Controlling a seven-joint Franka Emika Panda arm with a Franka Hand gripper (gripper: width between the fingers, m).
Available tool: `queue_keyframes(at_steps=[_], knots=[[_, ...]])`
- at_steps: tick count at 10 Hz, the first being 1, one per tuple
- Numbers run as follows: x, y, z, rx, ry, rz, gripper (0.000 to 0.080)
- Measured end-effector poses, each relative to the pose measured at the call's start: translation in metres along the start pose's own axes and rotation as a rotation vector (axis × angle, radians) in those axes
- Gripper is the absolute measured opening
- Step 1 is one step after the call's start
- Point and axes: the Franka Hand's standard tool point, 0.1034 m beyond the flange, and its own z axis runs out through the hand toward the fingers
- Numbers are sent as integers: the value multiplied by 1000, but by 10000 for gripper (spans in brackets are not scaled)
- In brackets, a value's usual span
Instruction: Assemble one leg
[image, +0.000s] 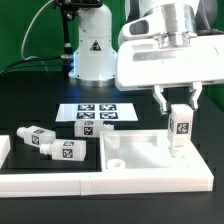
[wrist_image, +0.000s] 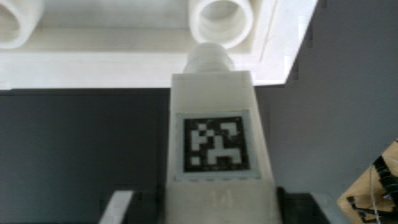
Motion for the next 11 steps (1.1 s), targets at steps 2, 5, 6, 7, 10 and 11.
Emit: queue_keyframes(at_steps=[2,5,6,7,10,11], knots=[[-7,1,7,-3,-13,-1,287],[-10,-5,12,1,22,-10,287],[-9,-9,13,6,32,-13,287],[-9,-11,12,9,32,-15,287],[-9,-14,12,12,42,-18,287],[-11,-11,12,10,40,-18,287]])
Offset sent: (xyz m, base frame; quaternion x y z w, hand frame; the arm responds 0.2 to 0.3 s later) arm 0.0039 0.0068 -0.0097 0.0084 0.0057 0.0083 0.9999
